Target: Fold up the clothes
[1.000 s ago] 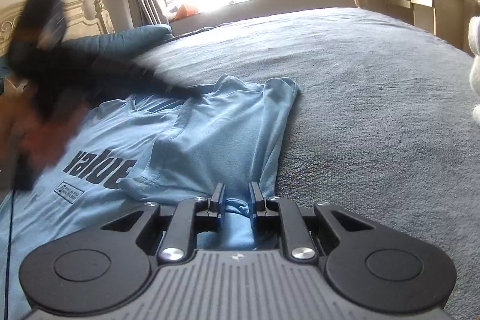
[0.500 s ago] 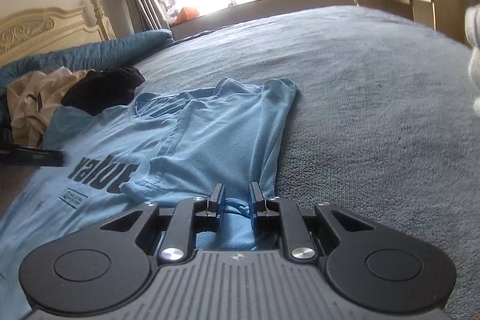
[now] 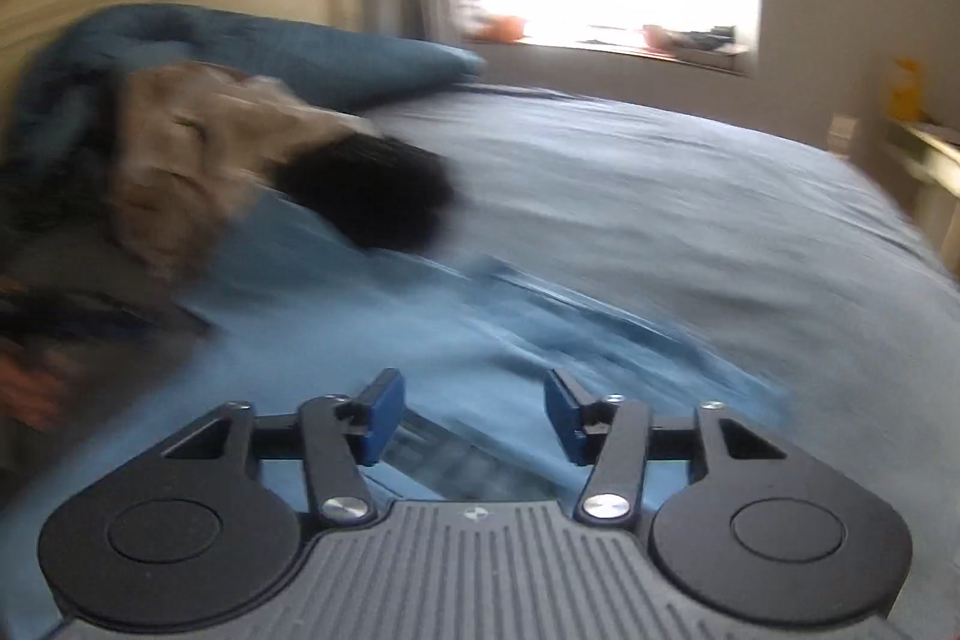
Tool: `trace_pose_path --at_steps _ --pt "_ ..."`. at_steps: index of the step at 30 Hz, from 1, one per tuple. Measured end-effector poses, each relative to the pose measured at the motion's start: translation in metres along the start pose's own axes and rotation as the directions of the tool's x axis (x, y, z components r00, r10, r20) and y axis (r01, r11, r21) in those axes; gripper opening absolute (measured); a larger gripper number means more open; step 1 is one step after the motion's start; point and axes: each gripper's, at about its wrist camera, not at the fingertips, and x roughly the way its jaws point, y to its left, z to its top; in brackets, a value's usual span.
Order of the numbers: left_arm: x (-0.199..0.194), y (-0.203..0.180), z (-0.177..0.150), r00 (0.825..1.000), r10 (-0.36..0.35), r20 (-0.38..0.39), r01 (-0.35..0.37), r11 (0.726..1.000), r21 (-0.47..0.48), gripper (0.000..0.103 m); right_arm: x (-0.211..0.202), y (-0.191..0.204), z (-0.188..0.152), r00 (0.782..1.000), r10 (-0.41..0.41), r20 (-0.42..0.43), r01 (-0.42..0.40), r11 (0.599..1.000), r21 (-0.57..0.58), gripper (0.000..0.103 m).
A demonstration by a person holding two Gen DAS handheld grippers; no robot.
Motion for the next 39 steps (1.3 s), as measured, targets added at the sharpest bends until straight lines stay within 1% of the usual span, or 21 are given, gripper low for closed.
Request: trace_pose_path --at_steps 1,3,5,6,7,8,10,12,14,17,19,24,25,27,29,30,31,32,34,36,39 --pt "0.007 0.005 0.002 1.0 -0.015 0.01 0.015 1.0 -0.024 0.05 0.013 0.016 0.013 0.998 0.058 -0.003 -0.058 0.998 0.022 0.066" --pt "0.018 0.011 0.006 0.998 -0.046 0.042 0.049 0.996 -0.068 0.05 0.045 0.046 0.037 0.987 0.157 -0.021 -0.155 0.985 0.07 0.066" --pt "0.025 0.017 0.009 0.996 -0.068 0.063 0.074 0.993 -0.096 0.049 0.081 0.075 0.057 0.976 0.211 -0.046 -0.206 0.974 0.095 0.066" --pt "0.028 0.019 0.011 0.995 -0.071 0.072 0.078 0.991 -0.104 0.045 0.1 0.089 0.066 0.972 0.23 -0.059 -0.223 0.969 0.103 0.066" --pt "0.031 0.021 0.012 0.994 -0.069 0.079 0.078 0.991 -0.112 0.036 0.119 0.103 0.074 0.967 0.244 -0.075 -0.236 0.966 0.107 0.066" --pt "0.033 0.022 0.014 0.995 -0.061 0.084 0.071 0.99 -0.12 0.033 0.138 0.116 0.081 0.964 0.25 -0.093 -0.24 0.965 0.107 0.066" --pt "0.037 0.026 0.017 0.993 -0.059 0.098 0.072 0.988 -0.135 0.021 0.176 0.134 0.091 0.958 0.254 -0.13 -0.238 0.963 0.125 0.065" --pt "0.041 0.033 0.017 0.991 -0.066 0.116 0.085 0.982 -0.167 0.013 0.206 0.143 0.097 0.955 0.249 -0.163 -0.224 0.962 0.159 0.065" --pt "0.044 0.038 0.015 0.989 -0.068 0.13 0.092 0.978 -0.186 0.009 0.234 0.148 0.101 0.952 0.238 -0.193 -0.2 0.96 0.197 0.064" --pt "0.045 0.039 0.016 0.987 -0.08 0.137 0.107 0.975 -0.196 0.009 0.272 0.15 0.105 0.948 0.205 -0.242 -0.141 0.956 0.259 0.062" --pt "0.046 0.04 0.017 0.987 -0.085 0.137 0.112 0.972 -0.205 0.009 0.289 0.148 0.107 0.948 0.188 -0.258 -0.109 0.95 0.292 0.061" --pt "0.048 0.04 0.019 0.985 -0.093 0.145 0.123 0.969 -0.213 0.009 0.311 0.147 0.113 0.952 0.161 -0.262 -0.071 0.944 0.322 0.059" --pt "0.048 0.038 0.018 0.985 -0.09 0.148 0.12 0.971 -0.206 0.007 0.313 0.148 0.114 0.953 0.153 -0.263 -0.063 0.946 0.319 0.055" --pt "0.047 0.035 0.017 0.984 -0.087 0.154 0.116 0.976 -0.187 0.004 0.318 0.15 0.115 0.955 0.129 -0.267 -0.044 0.952 0.304 0.051" --pt "0.042 0.028 0.013 0.982 -0.094 0.166 0.122 0.978 -0.168 0.003 0.322 0.15 0.116 0.956 0.112 -0.27 -0.028 0.954 0.298 0.038" --pt "0.04 0.026 0.011 0.98 -0.099 0.171 0.127 0.979 -0.158 0.003 0.322 0.149 0.116 0.957 0.11 -0.267 -0.026 0.953 0.3 0.023" --pt "0.038 0.023 0.01 0.978 -0.106 0.178 0.132 0.98 -0.146 0.003 0.32 0.147 0.116 0.959 0.114 -0.258 -0.03 0.951 0.308 0.016" --pt "0.035 0.02 0.01 0.975 -0.117 0.189 0.142 0.982 -0.125 0.003 0.317 0.145 0.116 0.961 0.118 -0.25 -0.035 0.948 0.316 0.014" --pt "0.027 0.011 0.011 0.964 -0.147 0.221 0.165 0.984 -0.065 0.003 0.308 0.141 0.118 0.967 0.12 -0.224 -0.043 0.947 0.318 0.004" --pt "0.016 0.001 0.011 0.948 -0.187 0.258 0.192 0.981 0.003 0.003 0.298 0.136 0.12 0.973 0.124 -0.196 -0.058 0.949 0.31 0.002" --pt "0.003 -0.021 0.007 0.917 -0.271 0.292 0.251 0.962 0.104 0.003 0.283 0.126 0.123 0.975 0.145 -0.167 -0.085 0.943 0.321 0.001"
